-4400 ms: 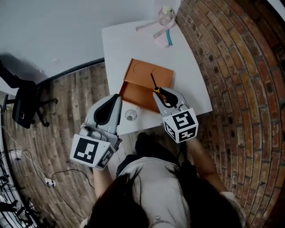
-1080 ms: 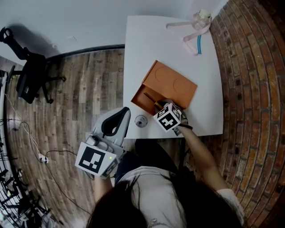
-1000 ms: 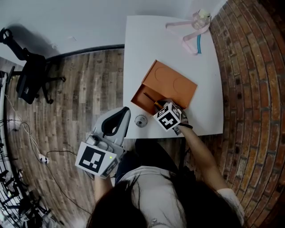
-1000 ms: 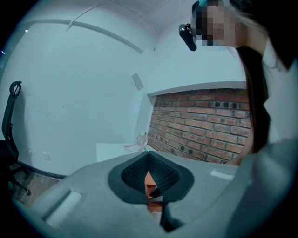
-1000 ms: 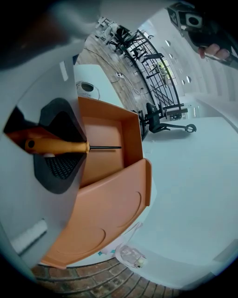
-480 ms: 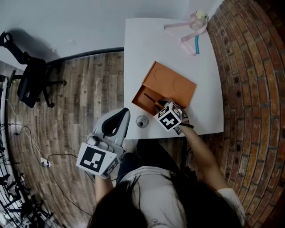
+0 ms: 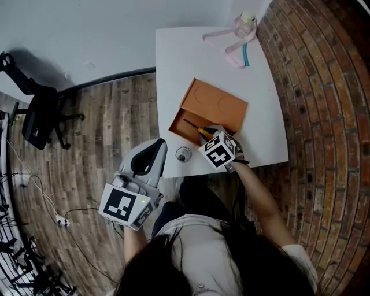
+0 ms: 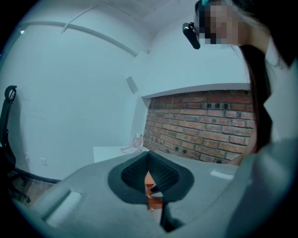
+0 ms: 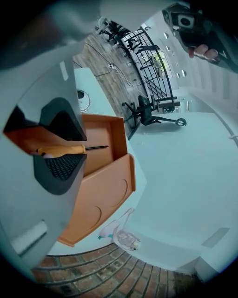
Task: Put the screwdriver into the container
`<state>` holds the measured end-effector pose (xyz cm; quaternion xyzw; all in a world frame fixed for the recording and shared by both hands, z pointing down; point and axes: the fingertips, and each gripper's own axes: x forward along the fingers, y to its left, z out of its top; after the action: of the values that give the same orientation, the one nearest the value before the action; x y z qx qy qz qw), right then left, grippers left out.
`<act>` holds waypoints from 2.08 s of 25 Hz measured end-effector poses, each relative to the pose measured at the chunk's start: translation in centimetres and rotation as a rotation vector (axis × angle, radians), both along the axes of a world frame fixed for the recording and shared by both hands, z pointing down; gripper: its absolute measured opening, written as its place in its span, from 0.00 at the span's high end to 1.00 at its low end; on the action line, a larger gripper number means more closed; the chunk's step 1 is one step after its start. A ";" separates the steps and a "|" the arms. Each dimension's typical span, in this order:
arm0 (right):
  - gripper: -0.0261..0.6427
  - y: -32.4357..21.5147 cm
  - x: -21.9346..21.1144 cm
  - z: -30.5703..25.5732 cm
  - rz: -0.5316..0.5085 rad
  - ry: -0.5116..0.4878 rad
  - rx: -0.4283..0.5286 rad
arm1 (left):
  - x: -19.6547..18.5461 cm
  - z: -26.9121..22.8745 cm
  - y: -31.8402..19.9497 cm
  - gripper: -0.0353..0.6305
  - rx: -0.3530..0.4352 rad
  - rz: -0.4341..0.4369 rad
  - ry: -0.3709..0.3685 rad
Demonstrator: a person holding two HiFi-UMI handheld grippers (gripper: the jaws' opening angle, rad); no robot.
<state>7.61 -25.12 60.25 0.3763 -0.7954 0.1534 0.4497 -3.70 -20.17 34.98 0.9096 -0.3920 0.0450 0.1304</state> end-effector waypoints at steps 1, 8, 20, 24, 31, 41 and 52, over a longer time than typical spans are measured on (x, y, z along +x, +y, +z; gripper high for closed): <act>0.82 0.2 0.0 -0.3 0.009 -0.003 0.008 | 0.0 -0.1 0.3 0.94 0.003 0.005 -0.001; 0.83 1.9 0.1 -2.5 0.081 -0.025 0.059 | -0.7 -0.9 2.5 0.94 0.018 0.045 -0.015; 0.85 5.0 0.5 -6.9 0.216 -0.088 0.158 | -0.9 -2.7 5.9 0.94 0.063 0.102 -0.016; 0.86 6.3 0.4 -8.5 0.262 -0.110 0.193 | -1.1 -3.3 7.2 0.94 0.083 0.120 -0.013; 0.88 9.1 0.2 -10.7 0.334 -0.150 0.251 | -1.2 -4.1 9.8 0.94 0.109 0.160 -0.004; 0.89 13.7 -0.1 -13.6 0.416 -0.218 0.325 | -1.8 -4.7 14.2 0.94 0.128 0.204 0.007; 0.94 18.8 -1.1 -17.2 0.480 -0.260 0.445 | -3.2 -5.5 19.3 0.94 0.160 0.236 0.017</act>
<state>6.52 -6.28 43.06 0.6187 -0.7487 0.1245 0.2027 -6.93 -0.85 29.43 0.9572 -0.2834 0.0208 0.0548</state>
